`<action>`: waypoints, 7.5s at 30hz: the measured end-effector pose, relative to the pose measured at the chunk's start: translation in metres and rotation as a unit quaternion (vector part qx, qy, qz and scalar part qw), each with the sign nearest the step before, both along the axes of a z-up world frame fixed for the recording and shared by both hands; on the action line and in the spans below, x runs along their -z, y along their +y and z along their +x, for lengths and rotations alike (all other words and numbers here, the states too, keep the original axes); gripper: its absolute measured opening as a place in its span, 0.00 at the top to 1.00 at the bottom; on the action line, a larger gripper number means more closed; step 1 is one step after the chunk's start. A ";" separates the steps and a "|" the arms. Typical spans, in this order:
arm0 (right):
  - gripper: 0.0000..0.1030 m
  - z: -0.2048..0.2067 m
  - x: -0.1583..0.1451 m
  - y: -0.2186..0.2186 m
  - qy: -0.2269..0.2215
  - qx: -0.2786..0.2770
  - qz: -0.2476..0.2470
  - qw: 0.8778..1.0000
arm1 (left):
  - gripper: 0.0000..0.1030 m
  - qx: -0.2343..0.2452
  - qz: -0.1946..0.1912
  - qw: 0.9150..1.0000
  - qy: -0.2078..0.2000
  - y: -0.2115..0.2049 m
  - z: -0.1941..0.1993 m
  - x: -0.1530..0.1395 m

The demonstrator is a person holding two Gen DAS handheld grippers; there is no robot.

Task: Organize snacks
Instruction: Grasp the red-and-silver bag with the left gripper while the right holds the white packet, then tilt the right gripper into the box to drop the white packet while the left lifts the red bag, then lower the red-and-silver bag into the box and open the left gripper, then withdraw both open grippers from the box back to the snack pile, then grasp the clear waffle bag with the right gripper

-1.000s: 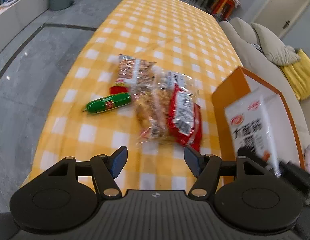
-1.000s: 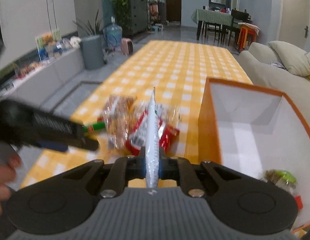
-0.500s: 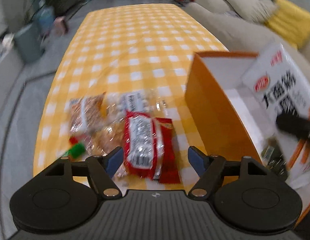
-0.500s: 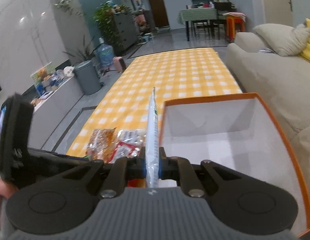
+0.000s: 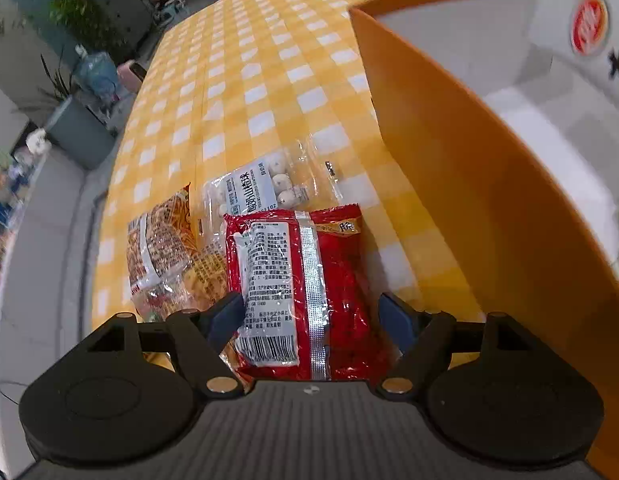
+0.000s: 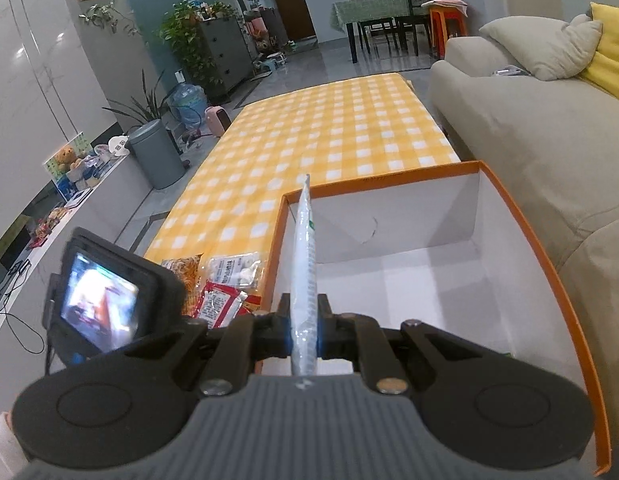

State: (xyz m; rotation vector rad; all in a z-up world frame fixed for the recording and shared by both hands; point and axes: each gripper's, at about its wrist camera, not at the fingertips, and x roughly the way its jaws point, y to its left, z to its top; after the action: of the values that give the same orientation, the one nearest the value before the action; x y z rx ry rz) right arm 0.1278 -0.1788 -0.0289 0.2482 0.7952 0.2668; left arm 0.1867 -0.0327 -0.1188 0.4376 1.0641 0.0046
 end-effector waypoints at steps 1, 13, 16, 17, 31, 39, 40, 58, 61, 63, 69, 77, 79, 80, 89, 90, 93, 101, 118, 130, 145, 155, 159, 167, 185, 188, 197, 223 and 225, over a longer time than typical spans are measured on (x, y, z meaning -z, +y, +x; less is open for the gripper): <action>0.93 0.000 0.001 0.000 0.002 0.001 -0.001 1.000 | 0.13 0.001 0.006 1.000 -0.003 -0.002 0.000 0.002; 0.93 0.008 0.012 -0.001 0.031 0.014 -0.019 0.999 | 0.23 0.005 0.004 1.000 -0.026 -0.007 -0.011 -0.003; 0.93 0.008 0.012 0.001 0.031 0.012 -0.024 0.999 | 0.23 -0.008 -0.015 0.999 -0.030 -0.003 -0.014 -0.014; 0.93 0.007 0.012 0.002 0.029 0.012 -0.027 0.999 | 0.23 -0.012 -0.022 0.999 -0.033 -0.002 -0.015 -0.019; 0.93 0.001 0.008 -0.004 0.042 0.017 0.009 0.999 | 0.23 -0.050 -0.173 0.981 -0.073 0.028 -0.040 -0.087; 0.93 0.016 0.007 -0.035 0.070 0.061 0.085 0.992 | 0.23 -0.055 -0.285 0.955 -0.070 0.058 -0.049 -0.100; 0.93 0.020 0.009 -0.038 0.078 0.065 0.100 0.990 | 0.23 -0.055 -0.294 0.952 -0.069 0.062 -0.050 -0.100; 0.93 0.099 0.104 -0.027 0.224 0.130 0.220 0.941 | 0.23 -0.116 -0.359 0.923 -0.076 0.120 -0.057 -0.102; 0.92 0.100 0.115 -0.025 0.243 0.131 0.239 0.931 | 0.23 -0.119 -0.367 0.919 -0.082 0.124 -0.058 -0.102; 0.91 0.097 0.125 -0.023 0.264 0.131 0.263 0.919 | 0.23 -0.119 -0.363 0.919 -0.093 0.125 -0.060 -0.103; 0.81 0.094 0.130 -0.015 0.288 0.119 0.229 0.922 | 0.23 -0.118 -0.356 0.923 -0.085 0.122 -0.059 -0.101; 0.46 0.098 0.095 -0.008 0.259 0.079 0.150 0.951 | 0.23 -0.105 -0.348 0.928 -0.084 0.114 -0.061 -0.104; 0.46 0.095 0.086 -0.010 0.253 0.072 0.148 0.953 | 0.23 -0.101 -0.346 0.929 -0.085 0.112 -0.062 -0.105; 0.46 0.093 0.082 -0.013 0.248 0.069 0.145 0.955 | 0.23 -0.099 -0.345 0.929 -0.085 0.111 -0.062 -0.106; 0.42 0.072 0.036 -0.026 0.159 0.038 0.015 0.986 | 0.23 -0.075 -0.327 0.937 -0.100 0.099 -0.070 -0.123; 0.40 0.063 0.026 -0.027 0.137 0.042 -0.016 0.990 | 0.23 -0.072 -0.324 0.938 -0.102 0.097 -0.071 -0.126; 0.31 0.045 0.003 -0.037 0.089 0.035 -0.057 0.994 | 0.23 -0.063 -0.320 0.939 -0.108 0.090 -0.073 -0.136; 0.28 0.026 -0.033 -0.073 0.015 0.042 -0.114 0.993 | 0.23 -0.045 -0.330 0.939 -0.087 0.033 -0.069 -0.156; 0.24 0.026 -0.020 -0.167 0.012 0.128 0.086 0.988 | 0.23 -0.055 -0.243 0.968 0.034 -0.103 0.003 -0.067; 0.24 0.046 0.016 -0.179 0.068 0.121 0.125 0.982 | 0.21 -0.119 -0.216 0.967 0.064 -0.101 0.036 -0.017; 0.24 0.048 0.022 -0.166 0.092 0.103 0.082 0.987 | 0.16 -0.096 -0.255 0.959 0.072 -0.094 0.005 -0.049; 0.24 0.031 -0.006 -0.160 0.074 0.076 0.091 0.990 | 0.16 -0.108 -0.251 0.962 0.028 -0.058 -0.033 -0.106; 0.25 0.027 -0.017 -0.144 0.084 0.045 0.091 0.991 | 0.16 -0.126 -0.260 0.957 0.017 -0.030 -0.041 -0.118; 0.26 0.025 -0.015 -0.101 0.136 0.002 0.074 0.988 | 0.16 -0.165 -0.275 0.947 0.006 0.027 -0.059 -0.129; 0.31 0.015 -0.029 -0.031 0.169 0.017 -0.002 0.985 | 0.16 -0.250 -0.307 0.917 -0.045 0.172 -0.086 -0.126; 0.30 0.013 -0.044 -0.011 0.148 0.016 0.005 0.989 | 0.16 -0.257 -0.315 0.912 -0.048 0.193 -0.089 -0.119; 0.30 0.020 -0.046 0.098 0.094 -0.062 0.007 0.994 | 0.16 -0.310 -0.325 0.893 -0.036 0.241 -0.089 -0.085; 0.06 0.082 0.095 0.208 0.109 -0.105 -0.064 0.986 | 0.16 -0.285 -0.246 0.926 0.000 0.245 -0.056 -0.026; 0.06 0.082 0.099 0.211 0.099 -0.110 -0.069 0.987 | 0.16 -0.288 -0.251 0.924 0.003 0.247 -0.055 -0.024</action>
State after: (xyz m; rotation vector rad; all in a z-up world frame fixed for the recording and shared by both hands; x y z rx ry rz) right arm 0.2101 0.0327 -0.1277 0.0556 1.0353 0.3967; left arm 0.1315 0.2143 -0.0950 -0.3488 1.1225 0.2491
